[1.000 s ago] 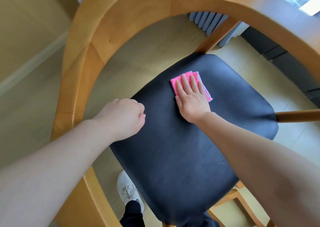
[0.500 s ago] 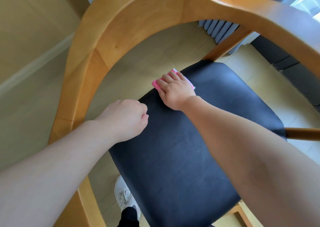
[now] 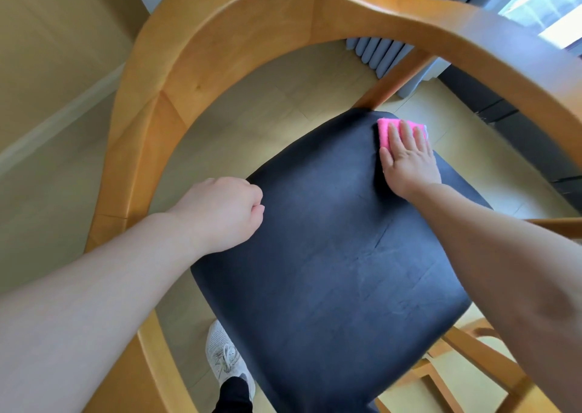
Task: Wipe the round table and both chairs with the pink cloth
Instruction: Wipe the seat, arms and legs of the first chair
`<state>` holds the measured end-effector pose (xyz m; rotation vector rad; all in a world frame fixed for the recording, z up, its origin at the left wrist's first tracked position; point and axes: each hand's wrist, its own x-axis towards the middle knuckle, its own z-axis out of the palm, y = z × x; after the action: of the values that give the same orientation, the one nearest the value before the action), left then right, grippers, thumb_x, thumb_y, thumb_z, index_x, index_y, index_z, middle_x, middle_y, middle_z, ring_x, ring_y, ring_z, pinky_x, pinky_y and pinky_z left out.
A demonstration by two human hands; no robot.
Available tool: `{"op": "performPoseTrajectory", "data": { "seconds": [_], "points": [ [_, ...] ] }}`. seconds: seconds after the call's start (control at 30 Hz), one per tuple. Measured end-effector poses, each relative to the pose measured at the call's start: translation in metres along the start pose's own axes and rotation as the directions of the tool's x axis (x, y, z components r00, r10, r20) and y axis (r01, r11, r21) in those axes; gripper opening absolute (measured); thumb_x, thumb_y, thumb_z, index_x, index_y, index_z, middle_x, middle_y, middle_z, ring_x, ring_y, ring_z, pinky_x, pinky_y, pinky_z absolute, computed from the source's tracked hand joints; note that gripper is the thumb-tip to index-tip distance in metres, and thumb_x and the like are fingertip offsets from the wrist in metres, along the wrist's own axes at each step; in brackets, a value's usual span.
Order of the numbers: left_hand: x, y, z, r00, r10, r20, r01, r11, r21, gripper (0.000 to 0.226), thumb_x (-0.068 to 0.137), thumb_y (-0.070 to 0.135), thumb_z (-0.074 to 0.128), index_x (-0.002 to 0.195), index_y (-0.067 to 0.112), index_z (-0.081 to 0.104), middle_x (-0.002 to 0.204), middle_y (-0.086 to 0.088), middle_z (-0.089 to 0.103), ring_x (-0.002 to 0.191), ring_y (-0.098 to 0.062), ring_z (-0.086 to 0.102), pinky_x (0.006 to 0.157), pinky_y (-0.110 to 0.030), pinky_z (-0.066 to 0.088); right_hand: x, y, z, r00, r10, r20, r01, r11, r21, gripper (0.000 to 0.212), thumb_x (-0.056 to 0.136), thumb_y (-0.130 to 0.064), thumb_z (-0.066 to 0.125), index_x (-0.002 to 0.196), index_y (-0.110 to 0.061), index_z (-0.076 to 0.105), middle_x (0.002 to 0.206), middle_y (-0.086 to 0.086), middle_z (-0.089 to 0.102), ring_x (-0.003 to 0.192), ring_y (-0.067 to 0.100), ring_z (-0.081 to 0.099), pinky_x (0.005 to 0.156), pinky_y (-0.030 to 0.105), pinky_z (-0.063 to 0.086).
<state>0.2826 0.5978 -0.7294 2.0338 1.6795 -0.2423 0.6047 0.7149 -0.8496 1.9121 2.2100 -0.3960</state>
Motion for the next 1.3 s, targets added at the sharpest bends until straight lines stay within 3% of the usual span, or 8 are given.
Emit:
{"op": "performPoseTrajectory", "data": {
  "seconds": [0.1, 0.2, 0.4, 0.67, 1.03, 1.13, 1.3],
  "points": [
    [-0.004, -0.002, 0.0, 1.0, 0.009, 0.027, -0.01, 0.999, 0.043, 0.034, 0.093, 0.033, 0.038, 0.063, 0.018, 0.036, 0.07, 0.003, 0.046, 0.064, -0.019, 0.045, 0.05, -0.028, 0.026, -0.011, -0.021, 0.01, 0.997, 0.07, 0.018, -0.069, 0.997, -0.033, 0.062, 0.1, -0.047, 0.013, 0.154, -0.024, -0.002, 0.162, 0.007, -0.006, 0.147, 0.03, -0.014, 0.116, 0.038, -0.018],
    [-0.008, -0.006, -0.004, 0.997, -0.009, 0.073, 0.003, 0.996, 0.085, 0.031, 0.089, 0.03, 0.042, 0.061, 0.016, 0.039, 0.066, 0.002, 0.048, 0.06, -0.017, 0.045, 0.05, -0.027, 0.029, -0.038, -0.046, 0.022, 1.0, -0.027, 0.01, 0.027, 1.0, -0.014, 0.061, 0.1, -0.047, 0.015, 0.155, -0.024, 0.0, 0.162, 0.006, -0.006, 0.146, 0.031, -0.015, 0.113, 0.034, -0.023],
    [-0.018, -0.008, -0.014, 1.0, 0.006, 0.028, -0.01, 0.991, 0.131, 0.033, 0.085, 0.027, 0.045, 0.055, 0.016, 0.035, 0.054, 0.003, 0.039, 0.051, -0.016, 0.037, 0.048, -0.027, 0.025, -0.106, -0.107, 0.042, 0.96, -0.279, 0.032, 0.28, 0.959, -0.043, 0.063, 0.098, -0.044, 0.016, 0.153, -0.015, 0.017, 0.16, 0.014, 0.013, 0.146, 0.04, 0.004, 0.119, 0.049, -0.001],
    [-0.032, -0.003, -0.014, 0.994, 0.112, -0.004, -0.11, 0.981, 0.161, 0.035, 0.085, 0.029, 0.046, 0.055, 0.016, 0.033, 0.052, 0.003, 0.04, 0.05, -0.016, 0.037, 0.046, -0.026, 0.023, -0.218, -0.164, 0.075, 0.868, -0.485, 0.106, 0.492, 0.868, -0.058, 0.057, 0.099, -0.042, 0.026, 0.151, -0.017, 0.027, 0.157, 0.009, 0.024, 0.146, 0.035, 0.013, 0.117, 0.052, 0.005],
    [-0.032, 0.0, -0.015, 0.978, 0.206, 0.033, -0.209, 0.957, 0.203, 0.037, 0.089, 0.03, 0.045, 0.055, 0.018, 0.037, 0.053, 0.002, 0.043, 0.05, -0.016, 0.041, 0.046, -0.025, 0.028, -0.23, -0.156, 0.077, 0.844, -0.522, 0.123, 0.529, 0.849, -0.022, 0.055, 0.101, -0.042, 0.027, 0.153, -0.022, 0.022, 0.16, 0.005, 0.017, 0.147, 0.034, 0.009, 0.119, 0.05, 0.003],
    [-0.029, 0.004, -0.01, 0.98, 0.196, 0.04, -0.2, 0.956, 0.214, 0.037, 0.089, 0.031, 0.044, 0.056, 0.016, 0.036, 0.054, 0.0, 0.043, 0.052, -0.019, 0.042, 0.048, -0.026, 0.03, -0.228, -0.136, 0.074, 0.821, -0.559, 0.117, 0.568, 0.821, -0.06, 0.053, 0.101, -0.042, 0.029, 0.151, -0.022, 0.029, 0.158, 0.005, 0.024, 0.146, 0.033, 0.017, 0.119, 0.049, 0.006],
    [-0.026, 0.015, 0.0, 0.986, 0.166, 0.024, -0.167, 0.967, 0.192, 0.036, 0.087, 0.03, 0.044, 0.057, 0.015, 0.032, 0.052, 0.002, 0.038, 0.05, -0.019, 0.036, 0.047, -0.027, 0.025, -0.208, -0.074, 0.063, 0.822, -0.557, 0.117, 0.567, 0.819, -0.09, 0.054, 0.102, -0.043, 0.022, 0.151, -0.023, 0.028, 0.158, 0.003, 0.022, 0.147, 0.032, 0.015, 0.119, 0.045, 0.004]
  ]
}}
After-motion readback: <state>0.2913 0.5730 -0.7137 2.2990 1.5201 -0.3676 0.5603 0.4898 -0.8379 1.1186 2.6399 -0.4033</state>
